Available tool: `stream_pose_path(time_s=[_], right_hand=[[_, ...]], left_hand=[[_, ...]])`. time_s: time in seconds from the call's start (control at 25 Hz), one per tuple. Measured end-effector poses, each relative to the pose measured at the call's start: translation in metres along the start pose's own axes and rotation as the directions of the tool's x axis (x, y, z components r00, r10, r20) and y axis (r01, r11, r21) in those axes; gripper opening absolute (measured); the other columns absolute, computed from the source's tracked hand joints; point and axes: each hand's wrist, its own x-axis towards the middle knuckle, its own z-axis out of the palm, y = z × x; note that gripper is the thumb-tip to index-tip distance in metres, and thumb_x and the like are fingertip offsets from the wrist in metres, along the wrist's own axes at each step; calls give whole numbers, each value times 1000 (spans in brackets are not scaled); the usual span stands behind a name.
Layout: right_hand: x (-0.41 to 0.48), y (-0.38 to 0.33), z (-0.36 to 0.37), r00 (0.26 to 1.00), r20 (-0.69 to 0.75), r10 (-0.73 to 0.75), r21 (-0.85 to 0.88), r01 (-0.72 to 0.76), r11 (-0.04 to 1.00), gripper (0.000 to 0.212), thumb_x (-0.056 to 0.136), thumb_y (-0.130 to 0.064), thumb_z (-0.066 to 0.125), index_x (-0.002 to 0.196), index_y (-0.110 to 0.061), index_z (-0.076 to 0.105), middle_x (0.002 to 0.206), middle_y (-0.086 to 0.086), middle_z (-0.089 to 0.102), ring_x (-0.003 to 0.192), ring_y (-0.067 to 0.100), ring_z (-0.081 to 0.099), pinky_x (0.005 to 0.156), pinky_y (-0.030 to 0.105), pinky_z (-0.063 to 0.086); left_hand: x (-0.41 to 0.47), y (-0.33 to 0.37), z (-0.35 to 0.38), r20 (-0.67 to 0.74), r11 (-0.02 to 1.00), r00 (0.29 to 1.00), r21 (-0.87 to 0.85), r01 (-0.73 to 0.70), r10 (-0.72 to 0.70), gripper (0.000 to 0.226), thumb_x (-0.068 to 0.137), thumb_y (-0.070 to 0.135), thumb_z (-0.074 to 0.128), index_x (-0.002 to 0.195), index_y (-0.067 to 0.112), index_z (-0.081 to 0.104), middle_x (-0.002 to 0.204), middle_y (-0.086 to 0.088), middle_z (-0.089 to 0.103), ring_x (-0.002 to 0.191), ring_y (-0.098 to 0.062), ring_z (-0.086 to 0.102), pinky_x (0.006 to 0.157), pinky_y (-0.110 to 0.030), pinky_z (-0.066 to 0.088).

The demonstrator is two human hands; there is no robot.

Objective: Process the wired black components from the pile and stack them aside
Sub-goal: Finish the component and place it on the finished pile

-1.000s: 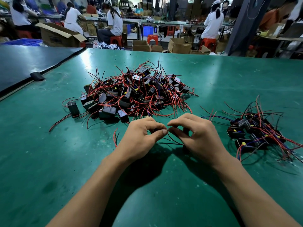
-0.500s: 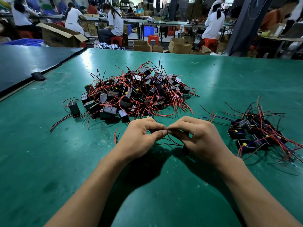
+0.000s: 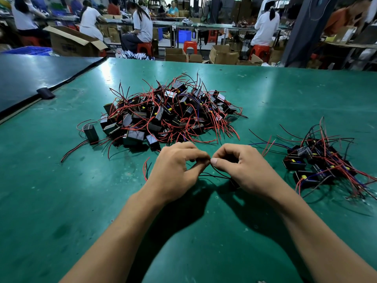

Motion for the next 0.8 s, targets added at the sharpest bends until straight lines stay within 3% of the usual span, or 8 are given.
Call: stream_pose_path(time_s=[0.12,0.24,0.32,0.4,0.48,0.6,0.72,0.8], right_hand=[[-1,3,-9,1000,-16,-2,6,2,1000,18,94,-29,66,82,-20,74,55,-20,57,49,-2,45,52,14,38],[1,10,-13,992,-126,11,-79,-21,997,18,98,-29,61,90,-21,76,69,-19,68,63,1,61,60,13,43],[2,14,-11,995,-91,37,-135,-49,990,16,99,-26,59,96,-22,75,80,-14,73,77,4,65,69,13,45],[2,16,-5,998,-13,56,-205,-57,977,18,101,-26,55,100,-23,73,85,-13,75,80,3,64,71,13,43],[3,18,-3,998,32,62,-299,-49,953,20,103,-27,51,102,-24,71,88,-10,76,80,6,63,74,20,42],[1,16,-4,985,96,144,-178,-125,976,22,104,-30,47,98,-23,67,74,-1,75,67,17,70,69,29,54],[-3,8,-8,958,161,239,12,-244,970,34,104,-42,44,91,-21,68,60,4,68,56,22,71,54,34,60],[-4,2,-10,940,184,287,65,-303,951,45,100,-55,41,90,-22,69,61,6,68,58,25,72,52,32,58]], left_hand=[[2,-5,-4,58,976,979,-89,199,-194,22,85,8,68,102,19,77,94,8,72,82,1,63,79,-16,47],[6,-9,-5,151,910,909,-91,404,-388,33,91,2,52,108,20,74,96,6,74,78,-10,66,71,-23,52],[9,-11,-6,218,828,853,-219,517,-475,34,91,2,46,105,17,73,93,1,75,84,-21,68,69,-24,50],[10,-9,-10,245,741,817,-344,577,-522,33,98,15,43,94,14,76,90,-2,76,79,-18,68,63,-16,48],[11,-10,-13,251,736,783,-269,621,-569,52,103,38,36,82,15,77,87,0,76,75,-14,68,63,-18,49],[10,-13,-17,355,670,688,-196,716,-632,65,100,56,34,78,12,77,85,-8,76,71,-23,68,64,-27,50],[10,-13,-22,535,435,597,-410,802,-597,49,100,42,47,95,-1,71,95,-17,74,65,-25,67,59,-27,51],[9,-14,-24,592,377,576,-436,817,-564,36,99,31,52,106,-1,66,95,-16,73,63,-21,65,58,-26,50]])
